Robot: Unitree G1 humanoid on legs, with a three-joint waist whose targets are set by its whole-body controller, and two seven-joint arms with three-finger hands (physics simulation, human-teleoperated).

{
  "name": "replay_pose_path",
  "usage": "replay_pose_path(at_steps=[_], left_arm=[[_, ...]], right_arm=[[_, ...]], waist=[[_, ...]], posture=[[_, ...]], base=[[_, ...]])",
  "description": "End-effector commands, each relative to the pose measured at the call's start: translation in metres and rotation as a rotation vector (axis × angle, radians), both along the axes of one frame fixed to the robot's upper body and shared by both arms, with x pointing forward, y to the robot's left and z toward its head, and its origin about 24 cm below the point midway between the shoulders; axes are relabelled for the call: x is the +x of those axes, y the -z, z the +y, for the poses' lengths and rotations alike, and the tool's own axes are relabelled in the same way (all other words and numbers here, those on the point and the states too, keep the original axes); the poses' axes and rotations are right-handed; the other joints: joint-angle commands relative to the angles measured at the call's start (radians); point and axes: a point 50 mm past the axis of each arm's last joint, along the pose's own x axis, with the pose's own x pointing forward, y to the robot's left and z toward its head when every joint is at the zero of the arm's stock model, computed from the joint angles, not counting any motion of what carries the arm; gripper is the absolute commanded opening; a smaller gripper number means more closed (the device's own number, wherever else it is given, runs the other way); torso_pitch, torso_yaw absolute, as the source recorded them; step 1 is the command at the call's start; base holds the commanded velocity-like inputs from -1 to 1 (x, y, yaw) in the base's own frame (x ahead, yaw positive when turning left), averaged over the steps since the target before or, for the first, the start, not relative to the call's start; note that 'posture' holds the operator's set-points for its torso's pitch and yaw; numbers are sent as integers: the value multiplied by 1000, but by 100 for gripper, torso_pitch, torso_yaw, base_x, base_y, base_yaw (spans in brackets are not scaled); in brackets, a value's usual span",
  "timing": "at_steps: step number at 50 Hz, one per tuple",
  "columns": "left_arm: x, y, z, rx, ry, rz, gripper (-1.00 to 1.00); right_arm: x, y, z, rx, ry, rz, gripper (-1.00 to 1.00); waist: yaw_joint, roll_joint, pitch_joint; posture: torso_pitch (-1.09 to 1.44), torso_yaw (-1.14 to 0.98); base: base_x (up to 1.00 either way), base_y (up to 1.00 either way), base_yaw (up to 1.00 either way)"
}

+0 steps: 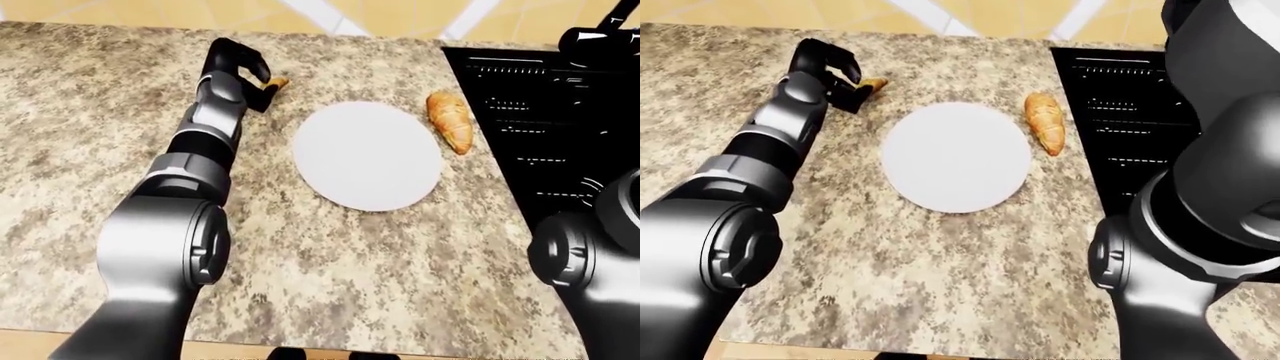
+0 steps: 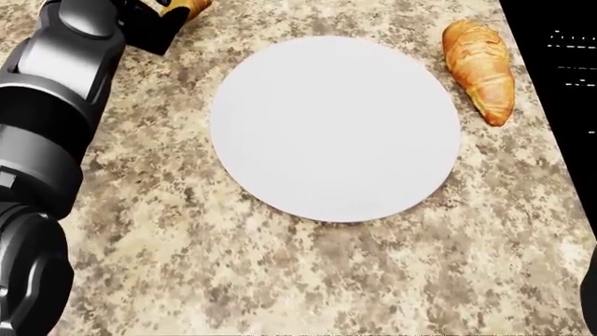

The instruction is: Place the pastries on the plates.

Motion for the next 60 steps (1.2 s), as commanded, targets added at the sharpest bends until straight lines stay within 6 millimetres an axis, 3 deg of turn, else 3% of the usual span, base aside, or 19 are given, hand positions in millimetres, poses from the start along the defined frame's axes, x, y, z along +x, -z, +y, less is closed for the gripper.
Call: replay_pose_path(at_steps=[1, 17, 20, 29, 36, 47, 48, 51, 60], left_arm=[[-2, -30, -4, -19, 26, -104, -100], [-8, -72, -6, -58, 138, -246, -100], [-11, -85, -11, -15, 243, -307, -100], [-17, -91, -17, 79, 474, -341, -100], [-34, -109, -30, 225, 715, -429, -100], [-49, -104, -39, 338, 919, -481, -100], [-54, -106, -32, 332, 925, -494, -100], [-64, -103, -43, 340, 984, -504, -100], [-62, -103, -66, 324, 1093, -513, -100]], right_arm=[[-8, -10, -1, 7, 9, -72, 100], [-6, -7, 0, 7, 8, -69, 100], [-7, -8, -1, 6, 9, -71, 100], [-7, -10, -3, 5, 16, -75, 100], [-7, -9, -3, 6, 22, -71, 100], [-9, -11, -3, 3, 22, -70, 100], [-8, -12, -3, 2, 23, -71, 100], [-8, -12, -3, 2, 23, -71, 100], [-11, -15, -3, 1, 23, -76, 100]], waist=[[-2, -1, -38], [-6, -6, -16], [-6, -7, -13], [0, -8, -8], [4, -12, 2], [11, -11, 12], [11, -11, 12], [8, -8, 14], [20, -13, 20]], posture=[[40, 0], [40, 0], [40, 0], [40, 0], [40, 0], [40, 0], [40, 0], [40, 0], [40, 0]], base=[[0, 0, 0], [0, 0, 0], [0, 0, 0], [0, 0, 0], [0, 0, 0], [0, 0, 0], [0, 0, 0], [0, 0, 0], [0, 0, 0]])
